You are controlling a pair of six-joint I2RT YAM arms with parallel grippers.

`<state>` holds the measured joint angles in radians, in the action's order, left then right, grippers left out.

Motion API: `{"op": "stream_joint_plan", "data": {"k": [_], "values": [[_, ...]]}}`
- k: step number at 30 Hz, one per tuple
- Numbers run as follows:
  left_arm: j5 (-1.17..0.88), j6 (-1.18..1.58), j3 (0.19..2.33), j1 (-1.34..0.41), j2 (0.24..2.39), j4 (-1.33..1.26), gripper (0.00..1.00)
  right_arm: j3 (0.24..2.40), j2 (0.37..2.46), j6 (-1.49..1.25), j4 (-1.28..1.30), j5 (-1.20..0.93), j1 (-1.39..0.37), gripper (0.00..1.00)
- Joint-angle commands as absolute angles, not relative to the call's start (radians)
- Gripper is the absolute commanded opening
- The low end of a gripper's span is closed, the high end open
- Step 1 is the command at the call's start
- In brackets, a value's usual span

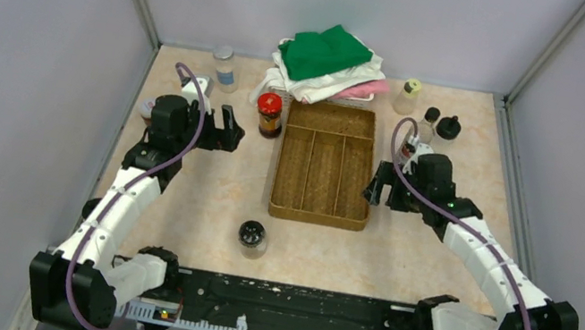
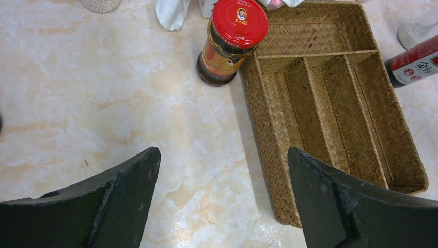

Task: Organize the condiment bottles
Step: Pick up the bottle from the center of the board.

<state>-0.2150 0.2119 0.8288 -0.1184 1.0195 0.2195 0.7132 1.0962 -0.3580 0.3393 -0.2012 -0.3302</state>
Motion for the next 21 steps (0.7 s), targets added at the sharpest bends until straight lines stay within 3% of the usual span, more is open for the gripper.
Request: {"op": "stream_joint_plan", "data": {"k": [1,13,21], "values": [[-0.232,0.222,0.826,-0.114,1.015,0.167,0.99,0.807,1.174,-0.327,0.414,-0.112,-0.375,0.87],[-0.235,0.222,0.824,-0.114,1.012,0.166,0.99,0.857,1.264,-0.338,0.452,-0.005,-0.421,0.81],[-0.237,0.224,0.825,-0.114,1.013,0.163,0.99,0.866,1.305,-0.347,0.436,-0.010,-0.446,0.68]]}}
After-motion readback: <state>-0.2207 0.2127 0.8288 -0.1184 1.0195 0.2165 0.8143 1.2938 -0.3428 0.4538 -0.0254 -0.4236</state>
